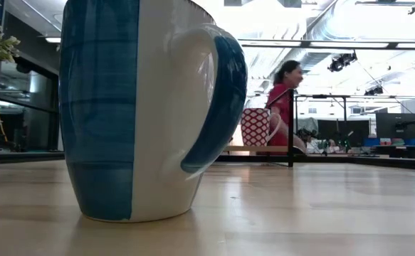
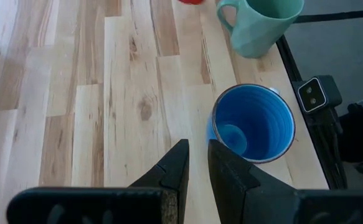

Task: Place coffee mugs
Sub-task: Put the red mug on the shelf

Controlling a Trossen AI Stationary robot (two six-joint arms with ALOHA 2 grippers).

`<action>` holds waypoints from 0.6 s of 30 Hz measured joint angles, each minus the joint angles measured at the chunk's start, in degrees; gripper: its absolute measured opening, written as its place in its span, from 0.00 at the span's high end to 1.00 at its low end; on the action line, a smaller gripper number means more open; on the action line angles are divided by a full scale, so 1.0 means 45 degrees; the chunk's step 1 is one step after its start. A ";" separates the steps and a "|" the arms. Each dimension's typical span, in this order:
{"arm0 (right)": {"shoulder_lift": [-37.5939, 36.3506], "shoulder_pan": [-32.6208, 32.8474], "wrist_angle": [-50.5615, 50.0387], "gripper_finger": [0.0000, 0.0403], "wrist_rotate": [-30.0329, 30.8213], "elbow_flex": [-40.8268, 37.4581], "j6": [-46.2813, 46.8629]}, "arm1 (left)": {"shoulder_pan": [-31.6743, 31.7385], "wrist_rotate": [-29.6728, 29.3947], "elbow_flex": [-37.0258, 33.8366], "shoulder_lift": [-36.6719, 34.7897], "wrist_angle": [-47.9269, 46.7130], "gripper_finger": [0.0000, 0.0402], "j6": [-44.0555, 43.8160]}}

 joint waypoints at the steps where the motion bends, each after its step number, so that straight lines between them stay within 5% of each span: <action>1: -0.0282 0.0002 -0.0251 0.99 0.0610 0.0000 0.0390 | 0.0000 -0.0003 0.0000 0.0000 0.0000 0.87 0.0001; 9: -0.2238 -0.0995 -0.1552 1.00 0.6852 0.0010 0.1128 | 0.0002 0.0010 0.0012 -0.0005 -0.0766 0.87 0.0218; 18: -0.3781 -0.5185 0.1472 1.00 0.8562 0.0010 -0.6555 | 0.1093 -0.0629 0.0012 -0.0005 -0.2318 0.87 0.2008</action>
